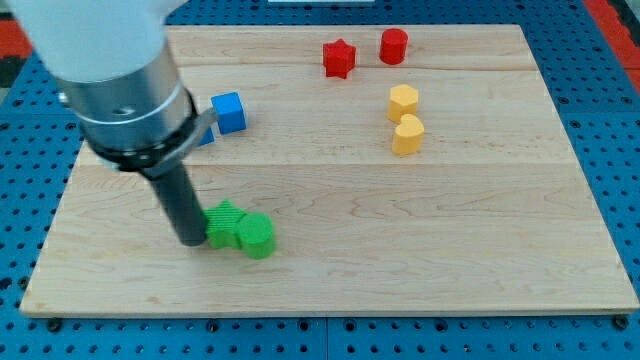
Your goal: Move the green blocks towards the bottom right of the board
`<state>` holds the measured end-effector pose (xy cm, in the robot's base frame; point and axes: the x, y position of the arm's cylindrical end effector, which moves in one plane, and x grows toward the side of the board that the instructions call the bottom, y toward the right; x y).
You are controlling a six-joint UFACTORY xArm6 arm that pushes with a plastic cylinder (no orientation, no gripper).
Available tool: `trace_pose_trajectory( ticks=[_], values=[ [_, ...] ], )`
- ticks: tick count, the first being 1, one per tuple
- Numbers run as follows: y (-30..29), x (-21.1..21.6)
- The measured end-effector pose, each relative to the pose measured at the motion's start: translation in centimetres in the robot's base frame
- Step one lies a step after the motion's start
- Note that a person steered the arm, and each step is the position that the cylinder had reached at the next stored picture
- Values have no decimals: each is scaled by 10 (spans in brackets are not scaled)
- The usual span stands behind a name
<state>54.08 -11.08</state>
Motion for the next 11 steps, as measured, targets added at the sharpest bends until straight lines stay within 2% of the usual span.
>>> trace_pose_trajectory(
  ticks=[2,4,5,6,7,8,10,11],
  values=[
    [160,13],
    [83,4],
    [100,-32],
    [129,-21],
    [197,-13],
    [167,13],
    [165,-61],
    [202,-21]
  ],
)
